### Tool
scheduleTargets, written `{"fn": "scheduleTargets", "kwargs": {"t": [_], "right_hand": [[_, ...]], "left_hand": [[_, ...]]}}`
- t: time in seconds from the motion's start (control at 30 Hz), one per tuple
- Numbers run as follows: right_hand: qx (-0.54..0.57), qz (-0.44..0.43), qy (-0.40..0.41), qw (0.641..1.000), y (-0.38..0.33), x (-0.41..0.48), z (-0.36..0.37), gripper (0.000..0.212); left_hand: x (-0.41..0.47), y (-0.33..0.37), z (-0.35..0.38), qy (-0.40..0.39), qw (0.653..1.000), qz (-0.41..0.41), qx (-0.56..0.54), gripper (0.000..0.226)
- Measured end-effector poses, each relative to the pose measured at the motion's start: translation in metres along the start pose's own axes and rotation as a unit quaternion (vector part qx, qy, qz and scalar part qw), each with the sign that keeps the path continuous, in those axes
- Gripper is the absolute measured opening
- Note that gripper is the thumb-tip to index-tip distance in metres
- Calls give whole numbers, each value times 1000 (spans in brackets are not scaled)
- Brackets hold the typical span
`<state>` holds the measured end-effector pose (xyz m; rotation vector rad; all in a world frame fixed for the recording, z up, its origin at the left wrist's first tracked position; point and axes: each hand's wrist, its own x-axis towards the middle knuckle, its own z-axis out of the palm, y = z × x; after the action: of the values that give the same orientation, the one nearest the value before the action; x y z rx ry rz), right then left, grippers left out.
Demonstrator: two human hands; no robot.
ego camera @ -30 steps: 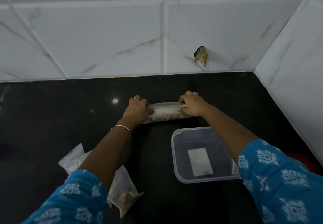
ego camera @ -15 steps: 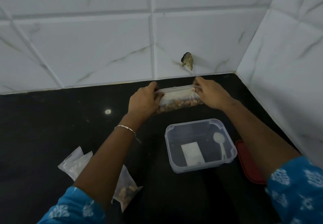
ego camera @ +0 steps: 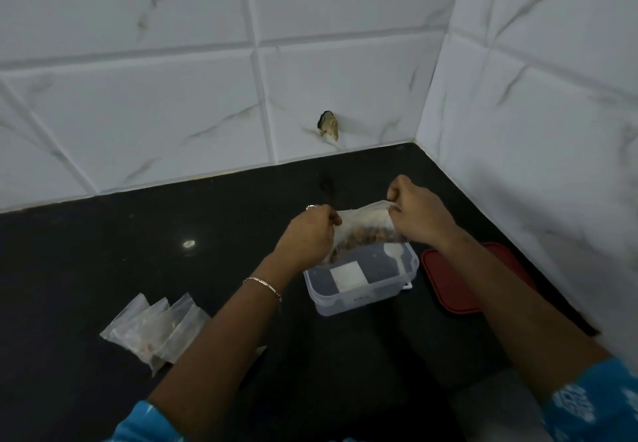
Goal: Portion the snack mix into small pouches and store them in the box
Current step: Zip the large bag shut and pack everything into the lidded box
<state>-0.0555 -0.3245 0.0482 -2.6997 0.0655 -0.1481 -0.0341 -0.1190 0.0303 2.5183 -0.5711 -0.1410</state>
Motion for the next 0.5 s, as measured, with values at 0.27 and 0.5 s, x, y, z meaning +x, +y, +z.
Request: {"fn": "scheduleTargets", "kwargs": {"t": [0.27, 0.5], "right_hand": [[-64, 20, -69, 995, -16, -11, 18, 32], [-186, -69, -90, 976, -16, -19, 44, 52]], "left_hand": [[1, -3, 8, -128, 980, 18, 152, 54], [-2, 0, 30, -135, 936, 83, 313, 36]]}}
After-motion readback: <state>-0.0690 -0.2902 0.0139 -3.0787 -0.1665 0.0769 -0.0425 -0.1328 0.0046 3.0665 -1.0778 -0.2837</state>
